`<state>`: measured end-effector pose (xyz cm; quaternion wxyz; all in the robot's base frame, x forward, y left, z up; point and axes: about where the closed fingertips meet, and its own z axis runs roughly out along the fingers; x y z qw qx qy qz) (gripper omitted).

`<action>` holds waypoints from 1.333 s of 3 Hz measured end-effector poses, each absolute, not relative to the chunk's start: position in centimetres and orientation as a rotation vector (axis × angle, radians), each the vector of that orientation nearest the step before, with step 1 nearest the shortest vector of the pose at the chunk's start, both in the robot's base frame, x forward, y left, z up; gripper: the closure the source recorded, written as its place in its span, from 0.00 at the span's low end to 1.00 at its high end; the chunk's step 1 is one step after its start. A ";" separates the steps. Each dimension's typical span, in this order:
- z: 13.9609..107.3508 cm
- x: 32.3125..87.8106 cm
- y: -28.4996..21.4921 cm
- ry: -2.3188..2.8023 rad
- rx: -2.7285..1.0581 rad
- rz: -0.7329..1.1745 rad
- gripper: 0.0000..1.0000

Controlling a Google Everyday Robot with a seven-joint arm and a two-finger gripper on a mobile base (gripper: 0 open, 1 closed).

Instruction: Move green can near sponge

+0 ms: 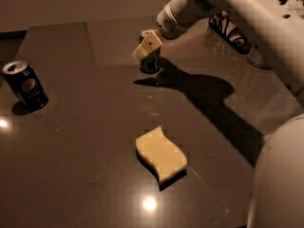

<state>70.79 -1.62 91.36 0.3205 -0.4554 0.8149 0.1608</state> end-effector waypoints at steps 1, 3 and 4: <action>91.6 70.7 -1.3 2.132 -1.215 0.446 0.39; 93.6 66.1 -2.9 2.047 -1.288 0.490 0.94; 94.6 61.5 -4.9 2.011 -1.322 0.505 1.00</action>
Offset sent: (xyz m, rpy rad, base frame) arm -0.0255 -0.0020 0.0244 0.0440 -0.0206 0.0958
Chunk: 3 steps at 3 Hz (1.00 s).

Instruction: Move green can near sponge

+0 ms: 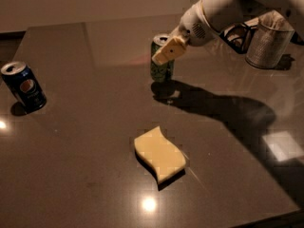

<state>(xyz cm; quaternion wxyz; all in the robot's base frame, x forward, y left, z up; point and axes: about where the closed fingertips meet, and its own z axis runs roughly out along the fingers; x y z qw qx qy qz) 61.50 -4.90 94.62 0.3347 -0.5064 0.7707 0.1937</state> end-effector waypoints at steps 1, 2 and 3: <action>95.0 56.7 -6.5 1.988 -1.360 0.521 1.00; 95.6 52.4 -7.5 1.971 -1.400 0.529 1.00; 95.8 48.9 -8.4 1.955 -1.437 0.546 1.00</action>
Offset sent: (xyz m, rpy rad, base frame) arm -0.1410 -0.0450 0.0161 -0.0144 -0.0025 0.0991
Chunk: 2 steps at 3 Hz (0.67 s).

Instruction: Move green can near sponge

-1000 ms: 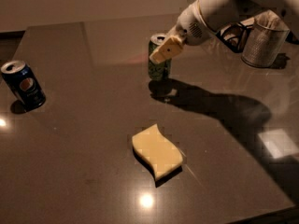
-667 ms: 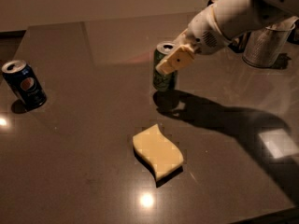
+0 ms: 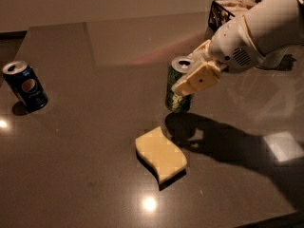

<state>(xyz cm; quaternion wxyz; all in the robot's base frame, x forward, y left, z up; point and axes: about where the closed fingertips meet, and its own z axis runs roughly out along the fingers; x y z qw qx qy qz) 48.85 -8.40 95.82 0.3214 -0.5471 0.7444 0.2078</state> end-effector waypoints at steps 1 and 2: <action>95.0 46.2 -9.8 1.962 -1.454 0.565 1.00; 93.8 44.3 -10.9 1.958 -1.471 0.576 1.00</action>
Offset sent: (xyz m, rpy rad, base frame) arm -0.0708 -0.0468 -0.0377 -0.0045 0.0315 0.0460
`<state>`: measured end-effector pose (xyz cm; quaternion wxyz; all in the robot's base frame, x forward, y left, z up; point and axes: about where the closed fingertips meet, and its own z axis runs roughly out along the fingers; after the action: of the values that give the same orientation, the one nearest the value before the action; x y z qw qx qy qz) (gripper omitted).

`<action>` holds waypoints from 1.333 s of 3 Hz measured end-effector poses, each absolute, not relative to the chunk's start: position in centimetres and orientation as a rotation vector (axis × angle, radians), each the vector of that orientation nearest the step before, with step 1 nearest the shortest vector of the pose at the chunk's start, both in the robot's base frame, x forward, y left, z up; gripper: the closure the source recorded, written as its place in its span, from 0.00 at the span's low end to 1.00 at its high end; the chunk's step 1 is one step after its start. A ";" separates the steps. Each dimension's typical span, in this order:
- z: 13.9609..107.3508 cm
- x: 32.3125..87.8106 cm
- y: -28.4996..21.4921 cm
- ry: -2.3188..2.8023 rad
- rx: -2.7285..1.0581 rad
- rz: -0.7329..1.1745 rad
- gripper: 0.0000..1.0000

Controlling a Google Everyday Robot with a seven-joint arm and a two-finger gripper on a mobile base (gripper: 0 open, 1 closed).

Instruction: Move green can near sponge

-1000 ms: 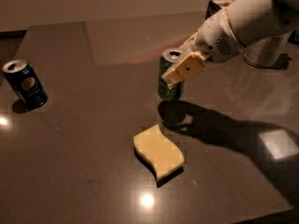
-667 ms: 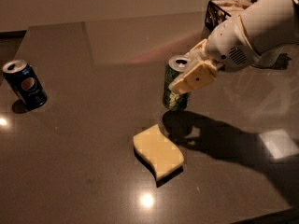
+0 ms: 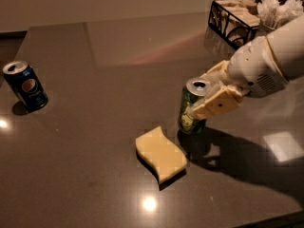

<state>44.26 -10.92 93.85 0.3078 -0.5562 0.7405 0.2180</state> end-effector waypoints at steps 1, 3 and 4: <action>92.7 42.9 -11.4 1.942 -1.503 0.586 1.00; 91.4 41.8 -10.6 1.911 -1.567 0.599 0.58; 91.0 41.5 -9.7 1.891 -1.598 0.618 0.36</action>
Offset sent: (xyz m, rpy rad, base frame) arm -0.0248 -0.0061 -0.0325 -0.0094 0.0061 0.0770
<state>41.52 -9.74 91.03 0.2906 -0.5991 0.7091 0.2319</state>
